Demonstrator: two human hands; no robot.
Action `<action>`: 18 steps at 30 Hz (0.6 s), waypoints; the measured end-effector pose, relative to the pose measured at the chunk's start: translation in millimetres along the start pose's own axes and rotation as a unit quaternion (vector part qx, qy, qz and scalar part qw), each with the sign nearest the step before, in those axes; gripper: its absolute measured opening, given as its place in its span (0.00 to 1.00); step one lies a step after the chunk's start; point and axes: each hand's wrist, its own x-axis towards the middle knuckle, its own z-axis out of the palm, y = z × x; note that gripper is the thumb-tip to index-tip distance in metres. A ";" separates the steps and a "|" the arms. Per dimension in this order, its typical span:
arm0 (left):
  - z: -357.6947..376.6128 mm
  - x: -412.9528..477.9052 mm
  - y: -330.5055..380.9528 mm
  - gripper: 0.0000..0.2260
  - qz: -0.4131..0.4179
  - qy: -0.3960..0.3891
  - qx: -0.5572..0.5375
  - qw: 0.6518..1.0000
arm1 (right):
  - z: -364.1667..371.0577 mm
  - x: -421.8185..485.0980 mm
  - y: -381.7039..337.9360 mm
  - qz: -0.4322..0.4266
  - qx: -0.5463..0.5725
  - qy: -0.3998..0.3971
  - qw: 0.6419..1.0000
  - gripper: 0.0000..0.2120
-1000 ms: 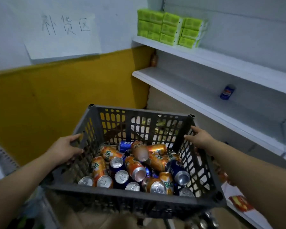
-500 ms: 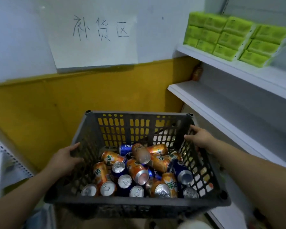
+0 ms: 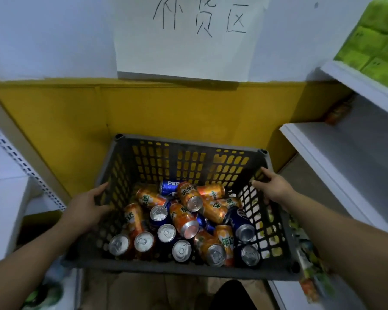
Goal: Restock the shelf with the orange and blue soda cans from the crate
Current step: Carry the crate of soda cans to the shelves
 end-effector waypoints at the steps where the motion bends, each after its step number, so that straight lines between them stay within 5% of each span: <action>1: 3.5 -0.5 -2.6 0.31 -0.013 0.003 -0.001 1.000 | 4.7 7.6 -2.0 -0.005 -0.006 -0.009 1.000 0.34; 18: 201.4 32.4 -40.5 0.30 -0.148 0.073 -0.032 0.986 | 106.4 200.2 121.0 -0.065 -0.024 -0.187 0.980 0.37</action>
